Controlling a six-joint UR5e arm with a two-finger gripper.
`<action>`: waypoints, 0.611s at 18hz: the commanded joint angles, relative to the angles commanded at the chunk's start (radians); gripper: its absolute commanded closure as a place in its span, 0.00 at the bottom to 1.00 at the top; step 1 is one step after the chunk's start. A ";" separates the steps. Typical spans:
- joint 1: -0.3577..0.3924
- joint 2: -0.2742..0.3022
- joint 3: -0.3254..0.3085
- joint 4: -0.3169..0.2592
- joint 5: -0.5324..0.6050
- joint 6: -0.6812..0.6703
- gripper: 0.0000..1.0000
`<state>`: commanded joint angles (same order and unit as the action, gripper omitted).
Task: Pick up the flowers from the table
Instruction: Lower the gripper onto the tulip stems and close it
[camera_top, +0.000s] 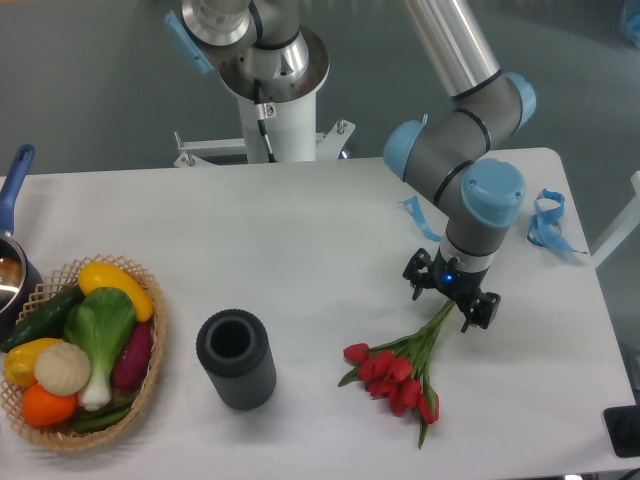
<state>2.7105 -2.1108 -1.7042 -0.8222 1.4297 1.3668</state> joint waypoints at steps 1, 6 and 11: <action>-0.002 0.000 -0.008 0.002 0.000 0.000 0.00; -0.003 0.000 -0.014 0.002 0.000 0.000 0.35; -0.003 0.000 -0.005 0.002 -0.002 -0.003 0.64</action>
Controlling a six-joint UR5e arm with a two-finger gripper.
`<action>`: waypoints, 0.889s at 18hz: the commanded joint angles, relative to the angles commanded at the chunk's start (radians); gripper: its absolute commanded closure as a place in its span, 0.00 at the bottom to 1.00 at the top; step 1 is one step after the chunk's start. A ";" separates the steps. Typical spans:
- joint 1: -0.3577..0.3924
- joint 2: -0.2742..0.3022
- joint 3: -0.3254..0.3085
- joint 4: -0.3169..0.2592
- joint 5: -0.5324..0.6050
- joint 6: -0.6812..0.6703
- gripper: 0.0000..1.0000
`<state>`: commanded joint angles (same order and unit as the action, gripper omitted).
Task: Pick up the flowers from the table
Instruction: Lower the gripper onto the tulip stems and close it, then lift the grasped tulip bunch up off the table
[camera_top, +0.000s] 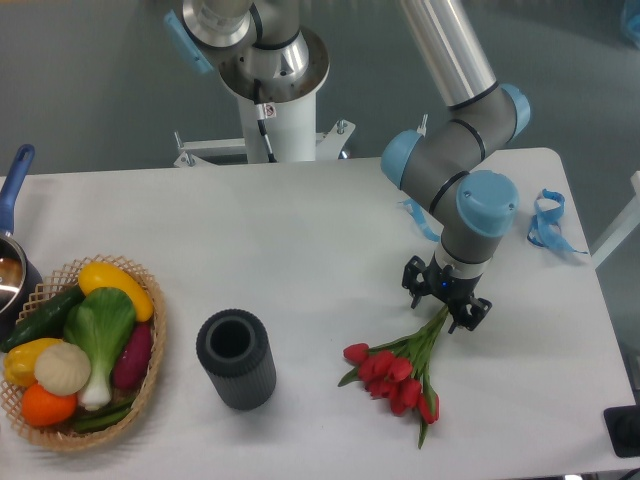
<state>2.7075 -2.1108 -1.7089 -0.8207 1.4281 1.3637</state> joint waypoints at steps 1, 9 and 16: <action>0.000 0.000 0.002 0.000 0.000 -0.002 0.69; 0.002 0.017 0.041 -0.002 -0.008 -0.074 0.88; 0.006 0.115 0.041 -0.002 -0.136 -0.141 0.90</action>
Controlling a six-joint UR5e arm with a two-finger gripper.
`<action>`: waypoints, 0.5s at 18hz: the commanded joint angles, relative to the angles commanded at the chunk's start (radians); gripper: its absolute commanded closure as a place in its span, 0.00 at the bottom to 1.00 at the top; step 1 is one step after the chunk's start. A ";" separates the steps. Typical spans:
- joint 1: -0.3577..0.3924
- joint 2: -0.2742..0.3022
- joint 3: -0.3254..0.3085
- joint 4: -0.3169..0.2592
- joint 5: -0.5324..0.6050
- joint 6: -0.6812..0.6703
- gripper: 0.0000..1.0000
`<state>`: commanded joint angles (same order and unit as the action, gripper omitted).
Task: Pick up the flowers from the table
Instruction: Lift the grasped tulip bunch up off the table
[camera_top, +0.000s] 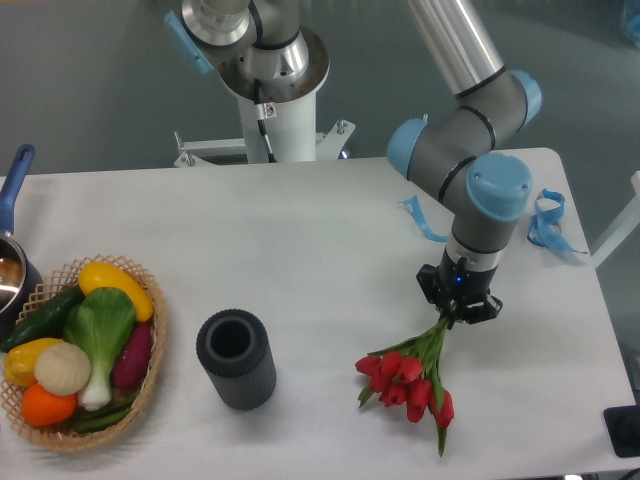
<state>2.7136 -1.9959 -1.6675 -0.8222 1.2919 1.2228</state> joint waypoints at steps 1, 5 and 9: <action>-0.002 0.023 0.000 0.000 -0.037 -0.029 0.90; 0.003 0.103 0.002 0.005 -0.291 -0.115 0.90; 0.005 0.184 -0.003 0.005 -0.486 -0.199 0.90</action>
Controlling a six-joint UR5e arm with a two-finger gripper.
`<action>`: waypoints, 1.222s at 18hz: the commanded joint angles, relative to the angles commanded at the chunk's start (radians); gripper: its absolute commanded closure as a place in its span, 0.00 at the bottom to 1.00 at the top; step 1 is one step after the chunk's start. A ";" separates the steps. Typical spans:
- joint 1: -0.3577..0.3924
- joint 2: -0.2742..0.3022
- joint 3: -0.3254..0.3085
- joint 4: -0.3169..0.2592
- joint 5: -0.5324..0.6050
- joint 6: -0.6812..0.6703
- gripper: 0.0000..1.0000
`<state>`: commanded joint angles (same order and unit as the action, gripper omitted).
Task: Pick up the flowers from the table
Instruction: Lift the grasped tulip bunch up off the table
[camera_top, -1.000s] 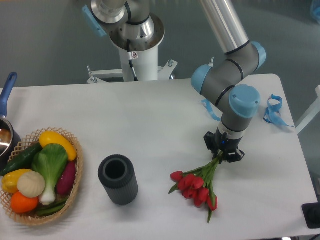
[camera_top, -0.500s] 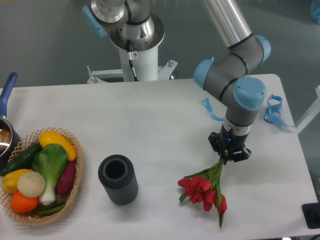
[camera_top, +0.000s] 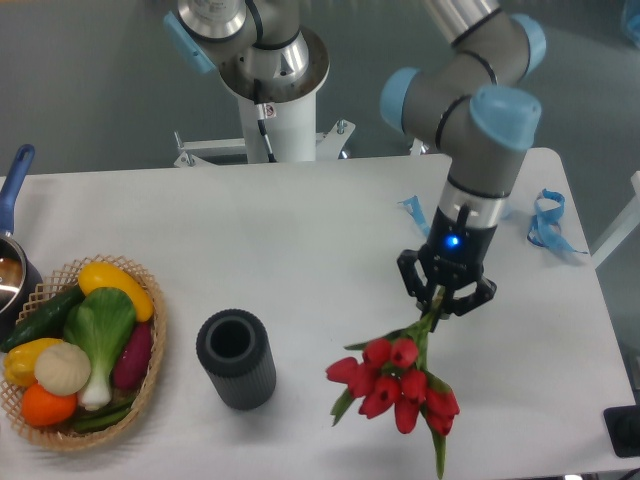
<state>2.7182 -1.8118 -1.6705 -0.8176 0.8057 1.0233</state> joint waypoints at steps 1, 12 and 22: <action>0.003 0.021 -0.009 0.000 -0.037 -0.003 0.90; 0.034 0.042 -0.037 0.002 -0.256 -0.002 0.90; 0.052 0.054 -0.043 0.002 -0.269 -0.002 0.90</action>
<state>2.7703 -1.7580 -1.7135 -0.8161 0.5369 1.0216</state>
